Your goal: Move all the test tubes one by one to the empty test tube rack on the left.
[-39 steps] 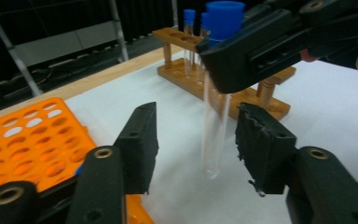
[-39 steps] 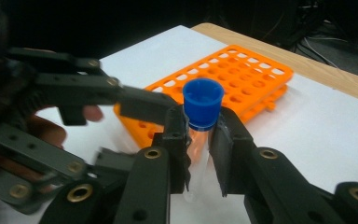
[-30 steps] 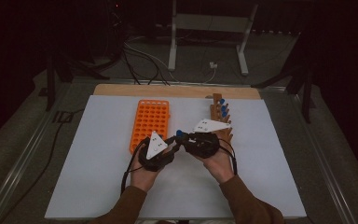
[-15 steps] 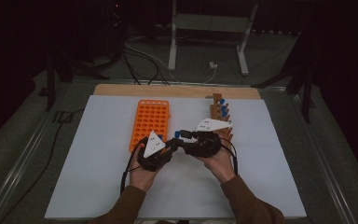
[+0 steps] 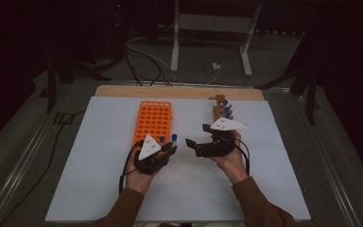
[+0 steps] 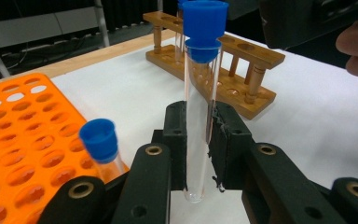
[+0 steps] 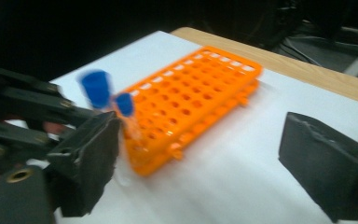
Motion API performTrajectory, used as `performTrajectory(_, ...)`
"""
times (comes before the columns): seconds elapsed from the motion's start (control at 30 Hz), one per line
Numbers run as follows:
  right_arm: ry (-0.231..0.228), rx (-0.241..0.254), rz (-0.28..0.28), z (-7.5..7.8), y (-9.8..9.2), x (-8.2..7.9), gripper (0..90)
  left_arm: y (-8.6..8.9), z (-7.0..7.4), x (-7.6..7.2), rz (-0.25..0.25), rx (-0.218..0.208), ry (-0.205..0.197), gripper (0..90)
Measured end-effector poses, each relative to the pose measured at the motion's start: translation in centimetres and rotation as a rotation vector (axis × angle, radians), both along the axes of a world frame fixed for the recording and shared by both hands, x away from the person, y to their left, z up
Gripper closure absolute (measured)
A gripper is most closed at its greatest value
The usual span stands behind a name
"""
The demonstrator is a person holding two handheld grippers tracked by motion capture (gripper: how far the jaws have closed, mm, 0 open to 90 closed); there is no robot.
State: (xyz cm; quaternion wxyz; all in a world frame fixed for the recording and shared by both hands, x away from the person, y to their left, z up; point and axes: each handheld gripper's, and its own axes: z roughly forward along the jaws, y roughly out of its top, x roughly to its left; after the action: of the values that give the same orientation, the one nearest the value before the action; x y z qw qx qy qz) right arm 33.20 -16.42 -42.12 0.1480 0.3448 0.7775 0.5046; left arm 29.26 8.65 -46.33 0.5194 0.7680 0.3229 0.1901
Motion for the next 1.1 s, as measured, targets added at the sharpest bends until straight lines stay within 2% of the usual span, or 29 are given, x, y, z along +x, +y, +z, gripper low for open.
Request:
performTrajectory(0.3, -0.005, -0.004, -0.051, -0.2, -1.8, 0.4, 9.6, 1.3, 0.3, -0.1, -0.018, -0.023, 0.029, 78.3)
performTrajectory(0.57, -0.026, -0.029, -0.077, -0.3, -2.7, 0.4, 8.3, 2.9, 0.8, -0.1, -0.042, -0.041, 0.025, 78.4)
performTrajectory(0.83, -0.030, -0.035, -0.098, -0.6, -3.8, 0.2, 7.7, 4.8, 1.1, 0.1, 0.040, -0.045, -0.002, 78.4)
performTrajectory(0.97, -0.038, -0.041, -0.111, -0.6, -4.5, 0.0, 7.4, 4.9, 0.6, 0.5, 0.096, -0.020, -0.019, 78.3)
performTrajectory(1.1, -0.042, -0.049, -0.126, -0.7, -5.4, -0.2, 7.3, 4.5, 0.0, 1.0, 0.121, -0.006, -0.023, 78.3)
